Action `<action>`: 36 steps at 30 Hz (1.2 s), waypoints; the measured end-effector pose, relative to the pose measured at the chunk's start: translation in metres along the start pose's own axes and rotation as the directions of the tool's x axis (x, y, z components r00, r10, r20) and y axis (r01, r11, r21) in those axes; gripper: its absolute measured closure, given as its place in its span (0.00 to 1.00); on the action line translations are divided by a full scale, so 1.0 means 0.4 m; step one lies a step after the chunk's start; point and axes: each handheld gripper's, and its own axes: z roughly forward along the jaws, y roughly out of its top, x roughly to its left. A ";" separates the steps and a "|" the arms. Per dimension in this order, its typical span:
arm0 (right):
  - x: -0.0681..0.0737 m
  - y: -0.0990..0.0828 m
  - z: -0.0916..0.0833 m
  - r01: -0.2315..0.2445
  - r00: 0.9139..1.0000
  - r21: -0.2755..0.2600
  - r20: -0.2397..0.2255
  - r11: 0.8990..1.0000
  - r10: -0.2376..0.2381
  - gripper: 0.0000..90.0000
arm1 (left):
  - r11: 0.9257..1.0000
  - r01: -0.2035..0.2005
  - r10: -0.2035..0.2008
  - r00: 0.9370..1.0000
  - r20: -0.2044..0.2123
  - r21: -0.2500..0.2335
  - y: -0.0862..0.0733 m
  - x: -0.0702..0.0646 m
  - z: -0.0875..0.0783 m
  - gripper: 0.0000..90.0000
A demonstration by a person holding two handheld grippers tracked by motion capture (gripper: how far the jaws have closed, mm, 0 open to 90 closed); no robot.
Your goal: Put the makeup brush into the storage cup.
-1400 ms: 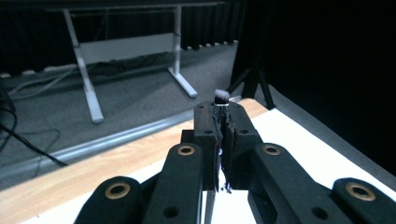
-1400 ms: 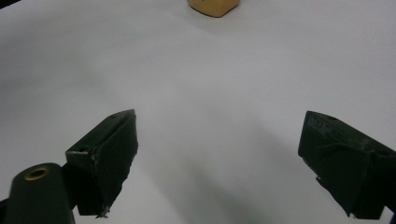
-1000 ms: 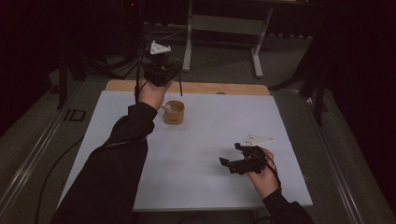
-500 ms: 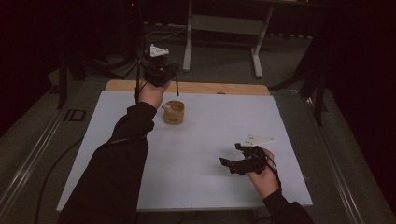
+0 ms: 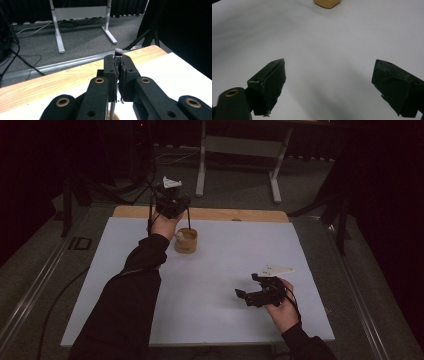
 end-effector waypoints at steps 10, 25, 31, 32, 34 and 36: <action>-0.001 0.000 0.000 -0.004 1.000 0.001 -0.001 1.000 0.004 0.13 | 0.999 0.006 -0.006 1.000 -0.007 0.041 -0.038 0.014 0.031 0.94; 0.000 -0.001 0.002 -0.001 1.000 0.007 -0.002 1.000 0.001 0.13 | 0.995 0.043 -0.042 0.999 -0.009 0.089 -0.074 0.025 0.061 0.94; -0.001 -0.001 0.002 -0.002 1.000 0.004 -0.001 1.000 0.002 0.13 | 0.993 0.048 -0.047 0.999 -0.017 0.109 -0.086 0.030 0.070 0.94; -0.002 -0.001 0.001 -0.003 1.000 0.007 -0.001 1.000 0.003 0.13 | 0.992 0.050 -0.048 0.999 -0.019 0.112 -0.087 0.030 0.071 0.94; -0.001 -0.001 0.001 -0.001 1.000 0.004 0.001 1.000 0.001 0.13 | 0.991 0.057 -0.054 0.998 -0.031 0.123 -0.087 0.030 0.074 0.94; 0.000 0.000 -0.001 0.003 1.000 0.001 0.004 1.000 -0.003 0.13 | 0.988 0.081 -0.076 0.996 -0.042 0.133 -0.083 0.030 0.074 0.91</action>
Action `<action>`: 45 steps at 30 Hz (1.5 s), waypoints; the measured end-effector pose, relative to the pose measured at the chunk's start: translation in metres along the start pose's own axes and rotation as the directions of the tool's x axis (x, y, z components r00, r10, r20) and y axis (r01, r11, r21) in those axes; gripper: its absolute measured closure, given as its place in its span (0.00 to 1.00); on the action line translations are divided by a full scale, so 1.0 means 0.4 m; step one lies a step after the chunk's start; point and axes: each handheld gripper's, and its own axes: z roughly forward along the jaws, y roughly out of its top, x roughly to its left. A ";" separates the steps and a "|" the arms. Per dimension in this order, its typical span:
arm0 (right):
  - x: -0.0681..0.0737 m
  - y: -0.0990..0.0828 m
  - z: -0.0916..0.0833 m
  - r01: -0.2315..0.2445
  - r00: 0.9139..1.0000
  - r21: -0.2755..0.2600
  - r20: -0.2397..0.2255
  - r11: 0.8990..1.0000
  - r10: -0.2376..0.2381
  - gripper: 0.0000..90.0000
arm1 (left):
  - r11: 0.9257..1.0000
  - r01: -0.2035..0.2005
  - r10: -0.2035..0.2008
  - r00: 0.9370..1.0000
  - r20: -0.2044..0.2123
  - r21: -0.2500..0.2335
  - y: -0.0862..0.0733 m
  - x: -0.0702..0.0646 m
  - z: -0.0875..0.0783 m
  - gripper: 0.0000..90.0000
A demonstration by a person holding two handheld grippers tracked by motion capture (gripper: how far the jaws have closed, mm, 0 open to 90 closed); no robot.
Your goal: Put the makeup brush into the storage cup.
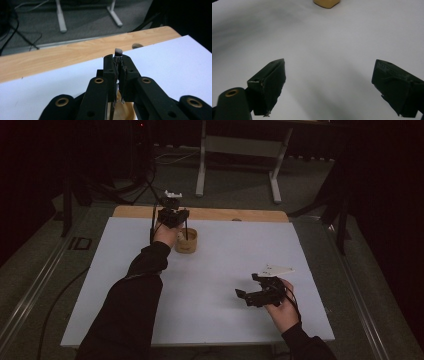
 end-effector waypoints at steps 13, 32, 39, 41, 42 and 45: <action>-0.001 0.004 -0.007 -0.005 1.000 -0.018 0.014 1.000 0.005 0.13 | 0.998 0.018 -0.022 0.997 0.067 0.066 0.034 0.004 -0.040 0.01; -0.005 0.004 -0.011 -0.012 1.000 -0.025 0.014 1.000 0.012 0.13 | 0.994 -0.106 0.105 0.974 0.203 -0.004 -0.007 -0.004 -0.093 0.00; -0.002 0.007 -0.012 -0.006 1.000 -0.026 0.022 1.000 0.007 0.13 | 0.994 -0.102 0.106 0.971 0.214 -0.028 -0.012 0.000 -0.126 0.00; -0.001 0.007 -0.012 -0.005 1.000 -0.026 0.019 1.000 0.006 0.13 | 0.994 -0.101 0.105 0.969 0.224 -0.028 -0.013 0.001 -0.131 0.00; -0.001 0.007 -0.012 -0.005 1.000 -0.026 0.019 1.000 0.006 0.13 | 0.994 -0.106 0.111 0.968 0.226 -0.032 -0.014 0.002 -0.136 0.00; -0.003 0.007 -0.012 -0.007 1.000 -0.028 0.021 1.000 0.007 0.13 | 0.991 -0.127 0.132 0.962 0.239 -0.039 -0.018 -0.001 -0.149 0.00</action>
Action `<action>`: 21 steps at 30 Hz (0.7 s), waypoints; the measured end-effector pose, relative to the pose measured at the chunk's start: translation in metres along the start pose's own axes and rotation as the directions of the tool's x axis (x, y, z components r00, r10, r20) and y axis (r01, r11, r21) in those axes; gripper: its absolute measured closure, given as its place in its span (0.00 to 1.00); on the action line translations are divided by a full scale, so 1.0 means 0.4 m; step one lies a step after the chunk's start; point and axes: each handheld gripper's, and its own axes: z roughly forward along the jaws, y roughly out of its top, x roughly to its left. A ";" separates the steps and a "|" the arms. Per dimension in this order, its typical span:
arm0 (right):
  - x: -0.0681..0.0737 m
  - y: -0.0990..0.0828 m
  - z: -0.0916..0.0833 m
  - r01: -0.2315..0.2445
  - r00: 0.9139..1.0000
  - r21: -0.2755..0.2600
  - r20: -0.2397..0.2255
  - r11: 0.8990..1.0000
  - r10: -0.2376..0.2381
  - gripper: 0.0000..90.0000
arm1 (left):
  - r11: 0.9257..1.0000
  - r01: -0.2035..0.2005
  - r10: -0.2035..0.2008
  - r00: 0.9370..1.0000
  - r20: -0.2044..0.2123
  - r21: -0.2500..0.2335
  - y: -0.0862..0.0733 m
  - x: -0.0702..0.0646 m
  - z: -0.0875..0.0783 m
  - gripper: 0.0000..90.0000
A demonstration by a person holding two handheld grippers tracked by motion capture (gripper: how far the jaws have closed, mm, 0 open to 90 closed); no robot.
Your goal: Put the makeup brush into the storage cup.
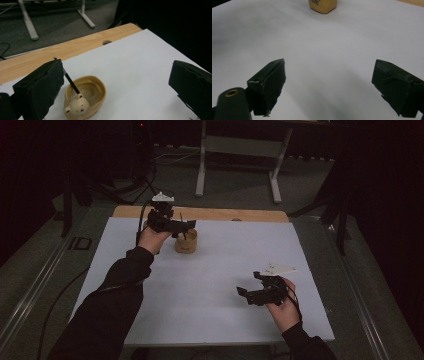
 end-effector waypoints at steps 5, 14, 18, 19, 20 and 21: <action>-0.003 -0.002 0.003 -0.002 1.000 0.006 -0.007 1.000 0.002 0.13 | 0.999 -0.030 0.031 0.999 0.018 -0.019 -0.003 -0.007 -0.020 0.00; -0.002 -0.002 0.005 -0.003 1.000 0.009 -0.005 1.000 0.003 0.13 | 0.996 -0.086 0.088 0.993 0.084 -0.029 -0.027 -0.025 -0.045 0.00; -0.002 -0.002 0.005 -0.001 1.000 0.007 -0.004 1.000 0.001 0.13 | 0.995 -0.093 0.096 0.991 0.092 -0.032 -0.036 -0.030 -0.057 0.00; -0.001 -0.002 0.005 0.000 1.000 0.008 -0.004 1.000 0.000 0.13 | 0.995 -0.092 0.095 0.991 0.097 -0.033 -0.037 -0.030 -0.059 0.00; -0.002 -0.002 0.006 -0.001 1.000 0.009 -0.004 1.000 0.001 0.13 | 0.995 -0.089 0.092 0.991 0.097 -0.034 -0.039 -0.031 -0.061 0.00; -0.002 -0.002 0.006 -0.002 1.000 0.009 -0.005 1.000 0.002 0.13 | 0.995 -0.088 0.091 0.991 0.097 -0.038 -0.041 -0.032 -0.064 0.00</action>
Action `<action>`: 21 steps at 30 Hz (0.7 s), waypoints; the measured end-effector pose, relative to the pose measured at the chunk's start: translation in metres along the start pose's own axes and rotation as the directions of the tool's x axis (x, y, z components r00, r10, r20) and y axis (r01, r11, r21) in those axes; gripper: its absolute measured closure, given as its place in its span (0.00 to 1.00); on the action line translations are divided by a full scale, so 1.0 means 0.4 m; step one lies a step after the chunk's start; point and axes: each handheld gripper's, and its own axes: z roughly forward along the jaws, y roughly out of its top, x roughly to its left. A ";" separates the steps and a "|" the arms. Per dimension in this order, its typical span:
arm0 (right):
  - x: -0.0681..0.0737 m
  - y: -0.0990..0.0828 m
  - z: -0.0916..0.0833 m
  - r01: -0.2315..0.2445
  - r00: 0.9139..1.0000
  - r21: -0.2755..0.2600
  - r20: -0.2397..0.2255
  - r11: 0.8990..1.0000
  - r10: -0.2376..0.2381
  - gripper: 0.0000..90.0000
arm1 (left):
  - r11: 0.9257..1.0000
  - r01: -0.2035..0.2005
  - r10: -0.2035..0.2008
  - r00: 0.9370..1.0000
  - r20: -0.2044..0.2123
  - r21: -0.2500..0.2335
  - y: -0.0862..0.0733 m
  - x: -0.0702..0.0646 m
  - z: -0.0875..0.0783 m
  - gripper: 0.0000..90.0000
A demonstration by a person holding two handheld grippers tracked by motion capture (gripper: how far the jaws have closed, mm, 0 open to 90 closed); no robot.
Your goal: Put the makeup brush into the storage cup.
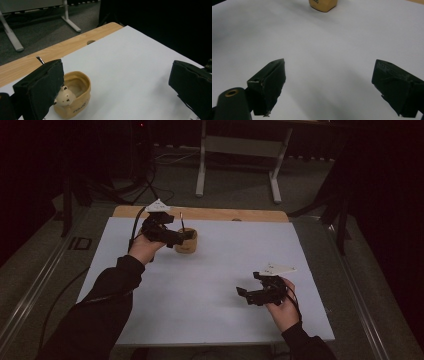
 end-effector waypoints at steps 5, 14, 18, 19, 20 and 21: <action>0.000 0.001 -0.002 0.003 1.000 -0.002 0.000 1.000 -0.003 0.13 | 1.000 -0.011 0.011 1.000 0.017 0.002 -0.015 -0.013 -0.014 0.00; -0.001 0.000 -0.002 0.006 1.000 -0.001 0.003 1.000 -0.006 0.13 | 1.000 -0.011 0.012 0.999 0.045 -0.007 -0.049 -0.025 -0.053 0.00; 0.000 0.000 -0.001 0.005 1.000 0.001 0.004 1.000 -0.005 0.13 | 1.000 -0.022 0.023 0.998 0.060 -0.008 -0.069 -0.030 -0.072 0.00; 0.000 0.000 0.000 0.006 1.000 0.002 0.003 1.000 -0.006 0.13 | 1.000 -0.026 0.027 0.998 0.060 -0.008 -0.073 -0.031 -0.077 0.00; 0.000 0.000 0.000 0.006 1.000 0.002 0.004 1.000 -0.006 0.13 | 1.000 -0.027 0.028 0.998 0.060 -0.012 -0.077 -0.032 -0.081 0.00; 0.000 0.000 0.001 0.007 1.000 0.004 0.005 1.000 -0.007 0.13 | 1.000 -0.026 0.027 0.998 0.063 -0.011 -0.082 -0.034 -0.085 0.00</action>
